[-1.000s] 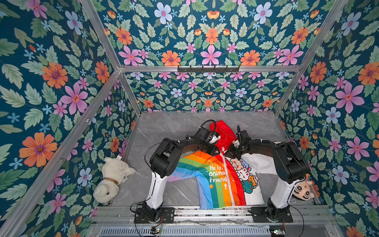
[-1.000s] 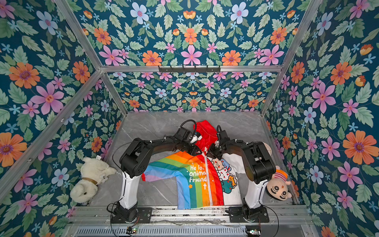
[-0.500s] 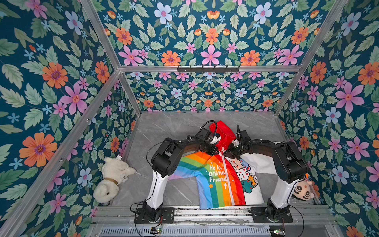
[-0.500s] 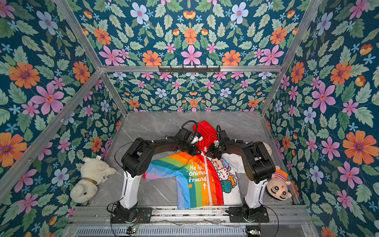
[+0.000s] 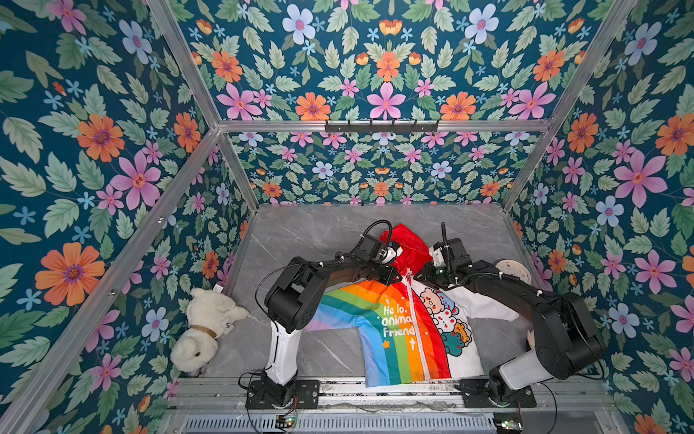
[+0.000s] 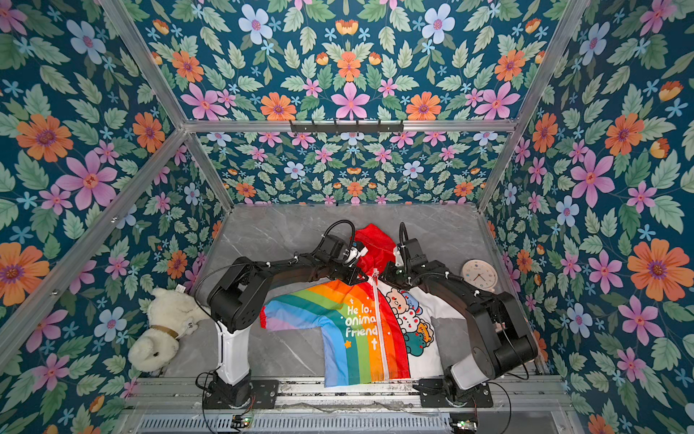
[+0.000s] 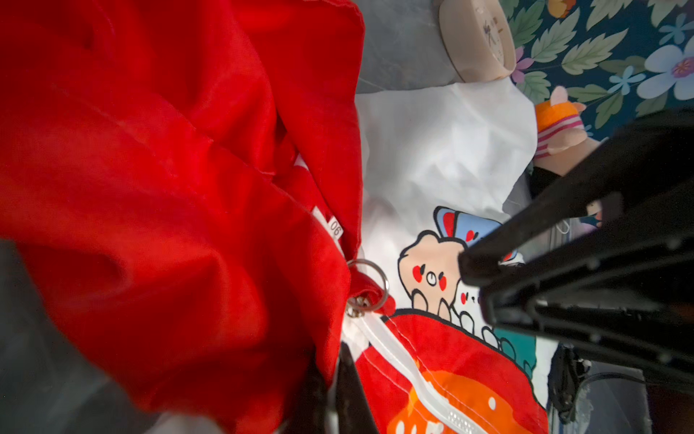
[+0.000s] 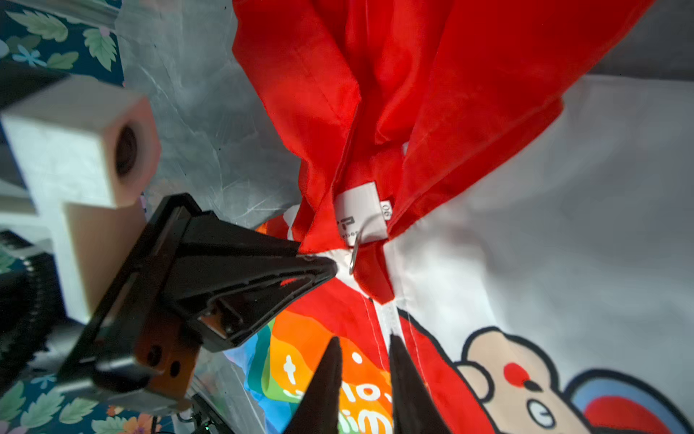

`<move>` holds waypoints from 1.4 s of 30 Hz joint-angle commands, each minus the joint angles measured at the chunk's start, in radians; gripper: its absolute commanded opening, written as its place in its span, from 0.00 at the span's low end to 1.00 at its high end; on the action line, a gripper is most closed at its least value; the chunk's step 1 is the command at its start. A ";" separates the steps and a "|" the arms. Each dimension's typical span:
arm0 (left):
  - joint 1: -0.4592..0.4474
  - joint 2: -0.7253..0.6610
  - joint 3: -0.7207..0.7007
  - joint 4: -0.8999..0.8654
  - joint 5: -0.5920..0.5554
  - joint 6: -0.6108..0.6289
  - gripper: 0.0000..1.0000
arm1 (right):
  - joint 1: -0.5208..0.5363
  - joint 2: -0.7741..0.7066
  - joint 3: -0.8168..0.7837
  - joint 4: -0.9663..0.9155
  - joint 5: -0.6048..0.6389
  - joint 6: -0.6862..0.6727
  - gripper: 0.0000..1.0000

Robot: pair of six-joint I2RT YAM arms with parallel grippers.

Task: Unzip the jacket
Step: Unzip the zipper on the jacket.

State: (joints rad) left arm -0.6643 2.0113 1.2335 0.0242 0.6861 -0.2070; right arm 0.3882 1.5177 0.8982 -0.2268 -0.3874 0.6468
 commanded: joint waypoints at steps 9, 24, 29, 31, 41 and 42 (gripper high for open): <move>0.006 -0.013 -0.011 0.055 0.042 -0.027 0.00 | 0.038 0.064 0.035 -0.034 0.033 -0.023 0.25; 0.010 -0.022 0.001 0.045 0.052 -0.016 0.00 | 0.037 0.131 0.104 -0.122 0.114 0.013 0.36; 0.009 -0.025 0.003 0.043 0.052 -0.014 0.00 | 0.036 0.164 0.133 -0.154 0.159 0.031 0.30; 0.009 -0.023 0.004 0.043 0.052 -0.014 0.00 | 0.036 0.156 0.135 -0.160 0.171 0.037 0.29; 0.009 -0.026 0.009 0.025 0.041 -0.006 0.00 | 0.005 0.044 0.076 -0.148 0.208 0.060 0.22; 0.009 -0.026 0.009 0.025 0.041 -0.006 0.00 | 0.004 0.024 0.060 -0.117 0.192 0.051 0.22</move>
State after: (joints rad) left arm -0.6552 1.9930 1.2366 0.0490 0.7288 -0.2279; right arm 0.3908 1.5757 0.9764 -0.3763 -0.1974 0.6975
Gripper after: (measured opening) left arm 0.073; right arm 0.222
